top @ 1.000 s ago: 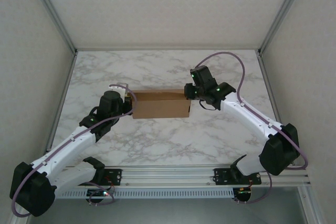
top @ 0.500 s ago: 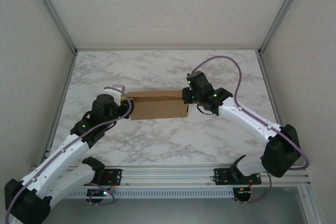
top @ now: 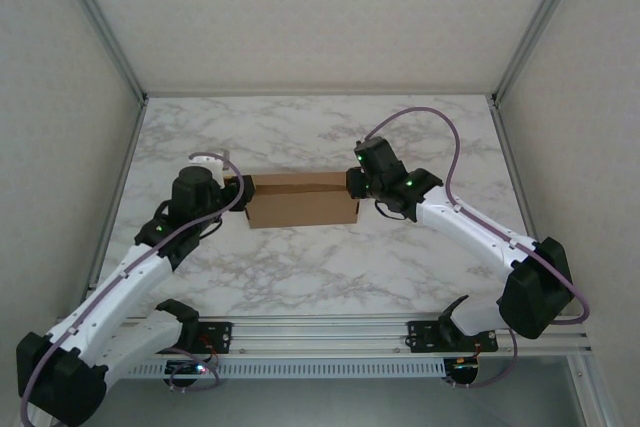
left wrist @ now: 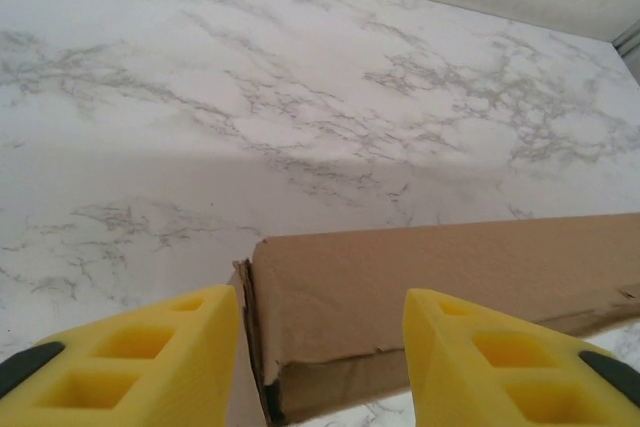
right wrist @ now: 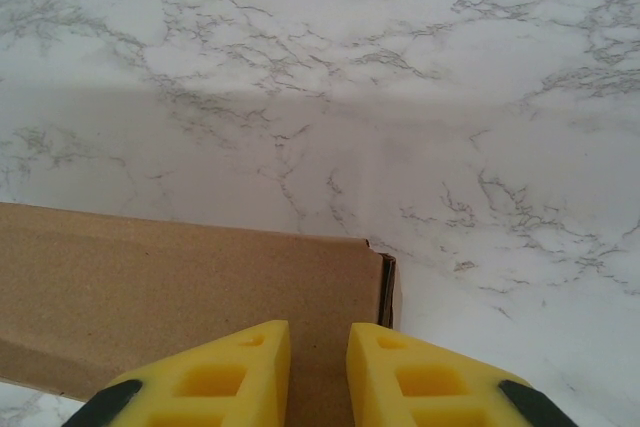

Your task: Fold the paper box

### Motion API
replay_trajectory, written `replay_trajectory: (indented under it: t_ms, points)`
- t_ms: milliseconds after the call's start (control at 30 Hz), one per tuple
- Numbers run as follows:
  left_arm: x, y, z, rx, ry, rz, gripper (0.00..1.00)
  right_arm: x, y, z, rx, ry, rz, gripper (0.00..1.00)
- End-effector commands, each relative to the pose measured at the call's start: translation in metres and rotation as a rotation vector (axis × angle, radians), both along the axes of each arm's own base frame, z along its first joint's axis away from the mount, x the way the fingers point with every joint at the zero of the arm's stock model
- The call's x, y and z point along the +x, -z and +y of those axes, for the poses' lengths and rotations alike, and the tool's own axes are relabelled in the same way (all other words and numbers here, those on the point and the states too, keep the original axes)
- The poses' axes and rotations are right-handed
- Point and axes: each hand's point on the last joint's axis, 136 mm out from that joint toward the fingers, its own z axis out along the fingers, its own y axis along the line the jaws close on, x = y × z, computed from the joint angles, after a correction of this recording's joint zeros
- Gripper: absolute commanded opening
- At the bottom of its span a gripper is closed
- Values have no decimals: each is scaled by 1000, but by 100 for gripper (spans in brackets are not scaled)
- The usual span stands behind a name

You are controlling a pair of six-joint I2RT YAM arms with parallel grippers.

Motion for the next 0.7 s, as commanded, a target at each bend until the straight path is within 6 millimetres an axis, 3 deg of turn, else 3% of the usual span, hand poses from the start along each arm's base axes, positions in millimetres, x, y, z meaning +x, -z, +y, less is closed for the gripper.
replay_trajectory:
  t_ms: [0,133,467,667]
  points:
    - [7,-3,-1,-67,-6,-31,47,-26,43,-19,-120,2,141,24]
    - [6,17,-2,-97,-12,3,44,-28,47,-20,-117,1,149,24]
    - [-22,72,8,-253,-110,95,35,-35,61,-21,-121,-11,180,26]
    - [-26,83,13,-314,-166,119,29,-35,61,-23,-127,-17,193,33]
